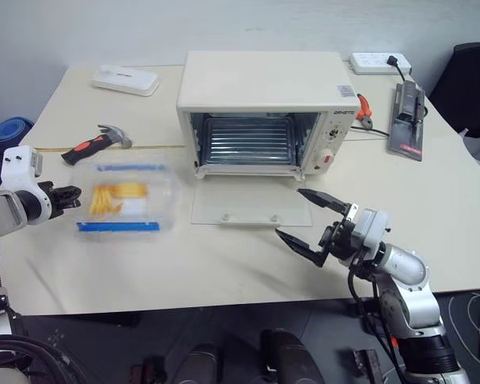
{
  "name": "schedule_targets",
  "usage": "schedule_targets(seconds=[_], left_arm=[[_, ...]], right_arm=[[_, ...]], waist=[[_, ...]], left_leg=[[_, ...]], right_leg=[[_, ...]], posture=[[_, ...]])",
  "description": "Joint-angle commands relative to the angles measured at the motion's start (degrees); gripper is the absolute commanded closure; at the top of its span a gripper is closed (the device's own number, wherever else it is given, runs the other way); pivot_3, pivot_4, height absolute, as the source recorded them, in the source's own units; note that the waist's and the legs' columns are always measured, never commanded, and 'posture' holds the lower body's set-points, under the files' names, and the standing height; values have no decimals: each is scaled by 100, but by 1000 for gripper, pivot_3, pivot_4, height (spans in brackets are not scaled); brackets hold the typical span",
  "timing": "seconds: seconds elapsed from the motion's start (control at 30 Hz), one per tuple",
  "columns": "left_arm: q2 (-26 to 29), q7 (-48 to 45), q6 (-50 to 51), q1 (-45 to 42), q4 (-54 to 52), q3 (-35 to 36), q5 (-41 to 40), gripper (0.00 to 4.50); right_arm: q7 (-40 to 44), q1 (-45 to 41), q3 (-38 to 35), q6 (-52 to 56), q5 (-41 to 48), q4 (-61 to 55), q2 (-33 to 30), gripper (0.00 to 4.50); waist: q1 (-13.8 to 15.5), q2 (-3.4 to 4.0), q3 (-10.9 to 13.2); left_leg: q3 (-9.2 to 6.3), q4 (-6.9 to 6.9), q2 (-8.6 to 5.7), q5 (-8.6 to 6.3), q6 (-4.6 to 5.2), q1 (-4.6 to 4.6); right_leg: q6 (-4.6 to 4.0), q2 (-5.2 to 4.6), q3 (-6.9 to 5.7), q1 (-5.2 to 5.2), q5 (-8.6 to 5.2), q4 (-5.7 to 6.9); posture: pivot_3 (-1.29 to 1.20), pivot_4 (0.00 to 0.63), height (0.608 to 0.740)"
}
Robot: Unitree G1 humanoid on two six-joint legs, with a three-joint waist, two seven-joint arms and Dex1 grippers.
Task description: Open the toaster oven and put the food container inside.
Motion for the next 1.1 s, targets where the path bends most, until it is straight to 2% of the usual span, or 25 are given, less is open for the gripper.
schedule_targets(seconds=[0.03,0.17,0.3,0.43,0.63,0.83,1.0,1.1], left_arm=[[236,-239,120,83,-594,527,-171,4370],[664,-669,635,422,-1598,663,-406,4370],[533,-662,1392,364,-2486,659,-754,4370],[-473,-139,2472,-40,-3456,572,-1006,4370],[-1889,653,2899,-725,-3815,455,-715,4370],[-2943,1123,2623,-1125,-3391,-16,-252,4370],[-3247,1203,1829,-1182,-2793,-381,147,4370],[-3418,1135,1499,-1276,-2587,-415,189,3508]], right_arm=[[-30,56,-280,-177,85,21,-71,0],[48,225,-412,-202,122,76,-186,0],[111,306,-476,-204,150,125,-287,0],[123,347,-561,-179,149,139,-363,0],[28,530,-616,-72,163,-111,-404,0],[-240,943,-710,82,112,-582,-434,0],[-538,1231,-722,229,37,-1019,-400,0],[-718,1361,-710,293,-28,-1201,-371,0]], waist=[[3,0,0],[4,0,1],[37,2,3],[62,4,3],[36,-3,6],[41,-3,5],[50,-2,5],[82,-1,5]], left_leg=[[-1,0,0,0,0,-1],[-1,0,0,-2,2,-2],[-1,7,-2,-3,4,-3],[-1,29,-3,-5,7,-4],[-1,45,-2,-9,2,-9],[-1,53,-2,-10,-1,-8],[0,53,-2,-10,-4,-5],[2,54,-3,-10,-4,-2]], right_leg=[[0,0,-1,0,0,0],[0,-1,1,0,0,-2],[0,-5,2,6,0,-2],[0,-5,1,11,0,8],[1,0,0,4,0,23],[1,0,-1,4,0,30],[1,1,0,5,0,31],[1,0,1,7,0,32]], posture=[[0,150,740],[0,150,740],[0,150,740],[0,150,740],[0,150,740],[0,150,740],[0,150,740],[0,150,740]])
